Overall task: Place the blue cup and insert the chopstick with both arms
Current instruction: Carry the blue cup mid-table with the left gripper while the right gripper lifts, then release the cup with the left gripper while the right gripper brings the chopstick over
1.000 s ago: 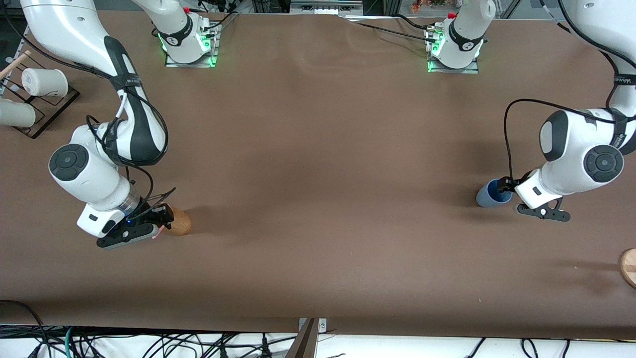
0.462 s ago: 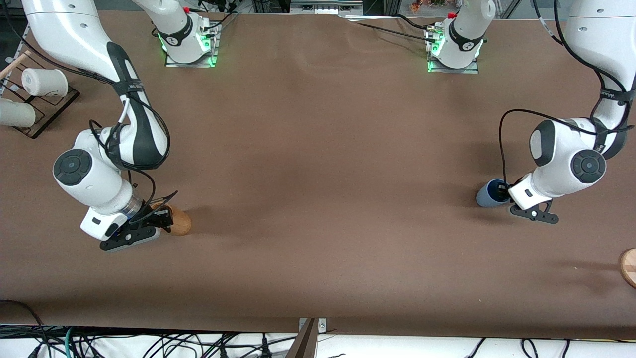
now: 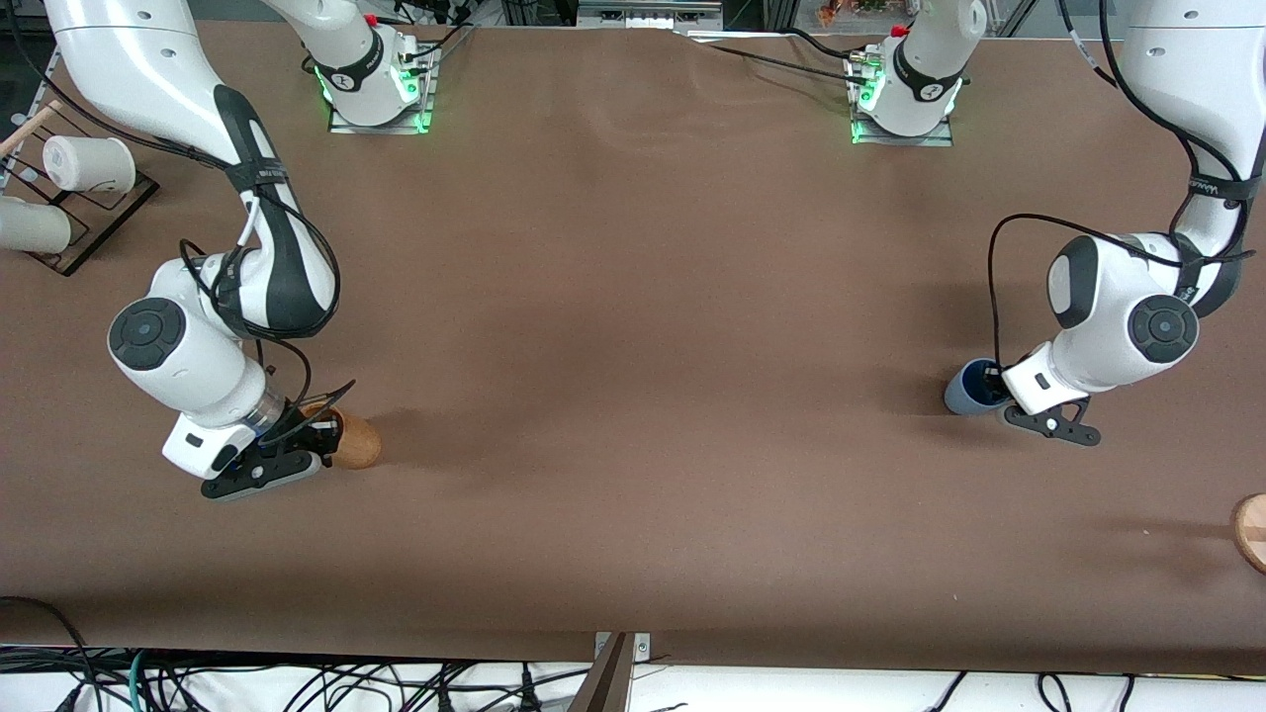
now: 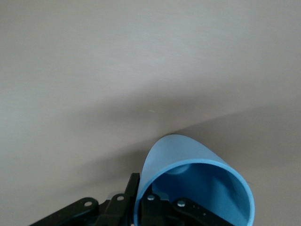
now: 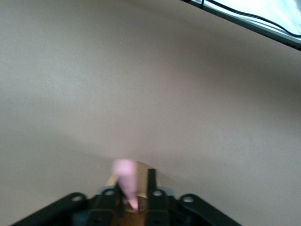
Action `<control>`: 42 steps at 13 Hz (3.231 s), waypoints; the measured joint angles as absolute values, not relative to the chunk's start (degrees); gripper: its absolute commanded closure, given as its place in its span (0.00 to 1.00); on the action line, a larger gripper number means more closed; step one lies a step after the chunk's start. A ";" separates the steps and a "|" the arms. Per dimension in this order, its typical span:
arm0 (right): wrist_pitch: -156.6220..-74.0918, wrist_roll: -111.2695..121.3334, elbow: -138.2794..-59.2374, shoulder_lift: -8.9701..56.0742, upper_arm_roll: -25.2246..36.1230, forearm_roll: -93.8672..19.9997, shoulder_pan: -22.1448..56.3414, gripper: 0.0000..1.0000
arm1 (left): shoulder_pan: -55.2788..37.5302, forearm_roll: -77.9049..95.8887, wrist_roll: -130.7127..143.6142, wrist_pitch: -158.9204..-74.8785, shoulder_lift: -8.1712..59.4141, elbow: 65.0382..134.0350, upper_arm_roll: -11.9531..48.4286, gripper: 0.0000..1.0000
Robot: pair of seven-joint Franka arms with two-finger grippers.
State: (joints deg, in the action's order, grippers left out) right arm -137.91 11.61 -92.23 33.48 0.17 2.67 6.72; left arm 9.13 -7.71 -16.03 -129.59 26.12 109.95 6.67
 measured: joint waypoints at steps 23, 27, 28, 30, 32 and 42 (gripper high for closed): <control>-109.81 -0.24 -80.34 20.99 -7.19 2.63 14.56 1.00 | -6.76 -7.50 45.34 -111.18 27.59 96.83 32.43 0.00; -109.64 -16.38 -77.71 23.72 -7.21 2.62 22.23 1.00 | 0.42 -7.54 32.25 -95.27 22.76 87.89 32.18 0.00; -109.69 -20.81 -76.98 24.36 -7.20 2.65 24.65 1.00 | 3.22 -7.54 27.95 -92.35 22.63 85.66 32.14 0.00; -110.37 -29.18 -74.88 26.30 -6.77 2.75 29.64 1.00 | 9.11 -7.53 17.94 -88.77 22.11 81.89 32.09 0.00; -112.09 -35.76 -72.42 28.80 -4.19 2.77 35.07 1.00 | 11.91 -7.32 8.95 -87.94 20.18 80.15 29.85 0.00; -118.03 -51.68 -64.68 42.39 21.09 0.64 63.95 1.00 | 1.50 -0.81 1.01 -93.86 -2.67 100.72 8.47 0.00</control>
